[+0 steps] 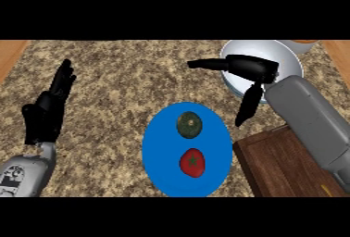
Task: Pick the squash from the plate and place it in the bowl
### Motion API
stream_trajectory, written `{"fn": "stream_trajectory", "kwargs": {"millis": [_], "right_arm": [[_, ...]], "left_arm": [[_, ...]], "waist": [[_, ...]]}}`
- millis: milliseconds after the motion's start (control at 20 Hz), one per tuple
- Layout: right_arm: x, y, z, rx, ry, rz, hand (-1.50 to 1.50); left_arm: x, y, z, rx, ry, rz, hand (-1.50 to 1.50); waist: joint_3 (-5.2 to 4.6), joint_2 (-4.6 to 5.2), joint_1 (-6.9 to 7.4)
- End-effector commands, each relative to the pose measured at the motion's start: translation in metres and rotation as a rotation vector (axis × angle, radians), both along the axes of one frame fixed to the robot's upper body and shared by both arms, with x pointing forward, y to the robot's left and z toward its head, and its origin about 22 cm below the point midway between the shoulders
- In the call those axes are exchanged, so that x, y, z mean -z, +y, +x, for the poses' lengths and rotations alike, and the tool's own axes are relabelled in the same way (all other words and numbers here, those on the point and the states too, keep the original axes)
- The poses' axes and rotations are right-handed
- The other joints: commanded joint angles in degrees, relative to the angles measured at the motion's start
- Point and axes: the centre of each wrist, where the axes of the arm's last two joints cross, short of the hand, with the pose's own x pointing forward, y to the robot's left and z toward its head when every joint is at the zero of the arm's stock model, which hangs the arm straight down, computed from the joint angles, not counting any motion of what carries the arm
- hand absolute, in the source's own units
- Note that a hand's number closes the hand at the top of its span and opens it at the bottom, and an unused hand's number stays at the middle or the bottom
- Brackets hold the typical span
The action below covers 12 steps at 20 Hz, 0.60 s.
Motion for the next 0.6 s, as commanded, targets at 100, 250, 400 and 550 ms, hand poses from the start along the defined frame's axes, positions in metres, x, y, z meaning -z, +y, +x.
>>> {"fn": "stream_trajectory", "kwargs": {"millis": [100,250,400,550], "right_arm": [[0.019,0.044,-0.013,-0.113,0.003,-0.127,-1.50],[0.013,0.046,-0.015,-0.110,-0.006,-0.184,-1.50],[0.018,0.061,-0.022,-0.118,-0.002,-0.313,-1.50],[0.025,0.072,-0.020,-0.070,-0.017,-0.381,-1.50]], "left_arm": [[-0.002,-0.022,0.000,-0.015,-0.006,-0.005,0.00],[0.007,0.002,-0.013,-0.010,-0.016,0.021,0.00],[-0.004,0.003,-0.013,-0.016,-0.008,0.008,0.00],[-0.021,0.001,-0.004,0.005,-0.002,-0.012,0.00]], "waist": [[0.02,-0.13,-0.77],[0.00,-0.21,-0.74],[0.00,-0.32,-0.74],[0.01,-0.20,-0.66]]}}
